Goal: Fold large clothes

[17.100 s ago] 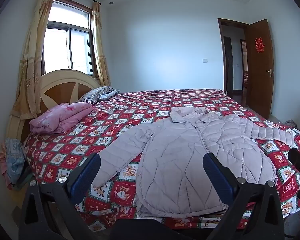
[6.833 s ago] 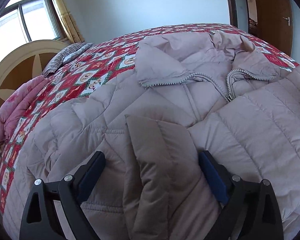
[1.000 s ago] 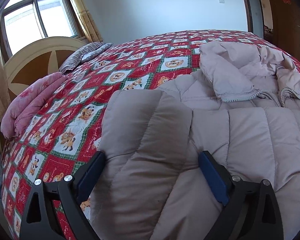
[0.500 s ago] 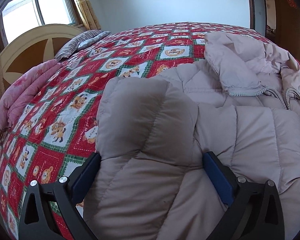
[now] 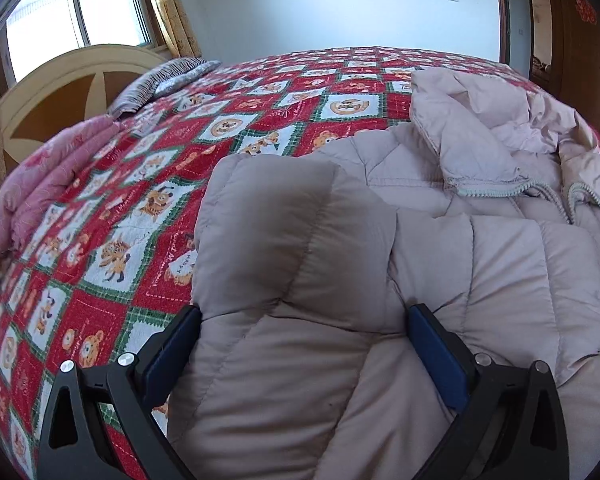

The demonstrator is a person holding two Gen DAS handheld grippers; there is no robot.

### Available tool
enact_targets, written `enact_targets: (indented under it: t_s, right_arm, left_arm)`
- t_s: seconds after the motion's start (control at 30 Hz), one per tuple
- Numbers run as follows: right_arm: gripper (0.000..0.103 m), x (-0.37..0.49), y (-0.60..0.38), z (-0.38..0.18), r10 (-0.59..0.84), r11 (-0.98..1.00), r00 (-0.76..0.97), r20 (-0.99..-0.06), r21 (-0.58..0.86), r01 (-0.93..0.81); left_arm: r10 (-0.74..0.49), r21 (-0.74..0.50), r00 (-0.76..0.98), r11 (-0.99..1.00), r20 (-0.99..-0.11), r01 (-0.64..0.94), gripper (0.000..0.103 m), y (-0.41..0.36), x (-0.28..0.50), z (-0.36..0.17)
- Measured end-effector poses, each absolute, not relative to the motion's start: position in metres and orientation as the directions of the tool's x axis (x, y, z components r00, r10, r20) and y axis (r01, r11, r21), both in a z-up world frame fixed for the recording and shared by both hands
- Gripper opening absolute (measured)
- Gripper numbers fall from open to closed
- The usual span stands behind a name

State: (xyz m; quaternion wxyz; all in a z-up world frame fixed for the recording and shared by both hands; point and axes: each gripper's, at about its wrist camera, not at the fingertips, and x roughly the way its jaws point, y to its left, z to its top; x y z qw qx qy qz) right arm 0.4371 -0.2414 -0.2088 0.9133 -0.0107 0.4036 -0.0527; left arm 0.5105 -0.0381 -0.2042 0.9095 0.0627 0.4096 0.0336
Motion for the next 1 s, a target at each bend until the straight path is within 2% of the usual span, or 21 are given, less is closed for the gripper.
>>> enact_targets:
  t_s: [0.17, 0.27, 0.37, 0.5, 0.67, 0.83, 1.0]
  right_arm:
    - [0.063, 0.435, -0.25, -0.201, -0.02, 0.999, 0.661, -0.75, 0.001, 0.032]
    - [0.068, 0.433, -0.254, -0.189, 0.024, 1.0, 0.652, -0.758, 0.022, -0.011]
    - [0.074, 0.437, -0.264, -0.166, 0.052, 0.998, 0.692, -0.72, 0.056, -0.016]
    - [0.079, 0.47, -0.28, -0.142, 0.028, 0.999, 0.714, -0.699, 0.043, 0.002]
    - [0.079, 0.528, -0.308, -0.139, -0.039, 0.998, 0.688, -0.725, 0.0, 0.056]
    - [0.079, 0.582, -0.334, -0.147, -0.07, 0.997, 0.65, -0.756, -0.035, 0.066]
    - [0.079, 0.627, -0.345, -0.161, -0.042, 0.999, 0.601, -0.798, -0.035, 0.024]
  left_arm:
    - [0.076, 0.083, 0.631, 0.996, -0.772, -0.018, 0.102, -0.013, 0.496, -0.183]
    - [0.046, 0.057, 0.682, 0.998, -0.73, -0.006, 0.102, -0.005, 0.481, -0.154]
    - [0.036, 0.074, 0.729, 0.997, -0.683, 0.02, 0.102, -0.014, 0.483, -0.125]
    - [0.005, 0.102, 0.733, 0.991, -0.68, 0.088, 0.102, -0.042, 0.516, -0.108]
    - [0.039, 0.174, 0.709, 0.977, -0.704, 0.119, 0.102, -0.081, 0.584, -0.119]
    - [0.034, 0.183, 0.663, 0.97, -0.748, 0.158, 0.102, -0.108, 0.643, -0.137]
    - [0.01, 0.178, 0.626, 0.962, -0.78, 0.205, 0.102, -0.125, 0.683, -0.155]
